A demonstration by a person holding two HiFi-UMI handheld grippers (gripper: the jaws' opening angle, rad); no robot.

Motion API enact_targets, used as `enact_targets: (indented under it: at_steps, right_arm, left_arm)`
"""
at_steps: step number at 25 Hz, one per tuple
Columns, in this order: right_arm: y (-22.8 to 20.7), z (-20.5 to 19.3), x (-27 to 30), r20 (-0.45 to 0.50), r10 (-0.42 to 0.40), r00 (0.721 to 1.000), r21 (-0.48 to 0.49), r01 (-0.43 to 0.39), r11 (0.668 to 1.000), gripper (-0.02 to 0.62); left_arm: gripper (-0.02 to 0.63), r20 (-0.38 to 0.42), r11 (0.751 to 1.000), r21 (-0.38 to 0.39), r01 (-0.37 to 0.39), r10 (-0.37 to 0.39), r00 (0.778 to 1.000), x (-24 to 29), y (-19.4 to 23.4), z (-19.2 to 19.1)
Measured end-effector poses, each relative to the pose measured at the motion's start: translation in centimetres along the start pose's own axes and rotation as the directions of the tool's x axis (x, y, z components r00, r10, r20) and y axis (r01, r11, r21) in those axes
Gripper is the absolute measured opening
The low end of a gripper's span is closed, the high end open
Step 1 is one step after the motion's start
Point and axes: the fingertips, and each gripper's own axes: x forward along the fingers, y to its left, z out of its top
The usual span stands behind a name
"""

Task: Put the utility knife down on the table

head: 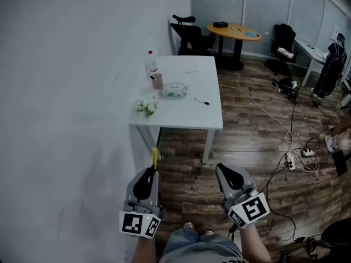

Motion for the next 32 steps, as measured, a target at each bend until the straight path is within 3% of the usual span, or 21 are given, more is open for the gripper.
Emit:
enact_targets:
  at_steps: [32]
  right_arm:
    - [-0.2, -0.8, 5.0, 0.001, -0.064, 0.998, 0.012, 0.064, 0.998, -0.008]
  left_arm:
    - [0.083, -0.004, 0.996, -0.031, 0.084, -0.084, 0.996, 4.4, 4.9, -1.4]
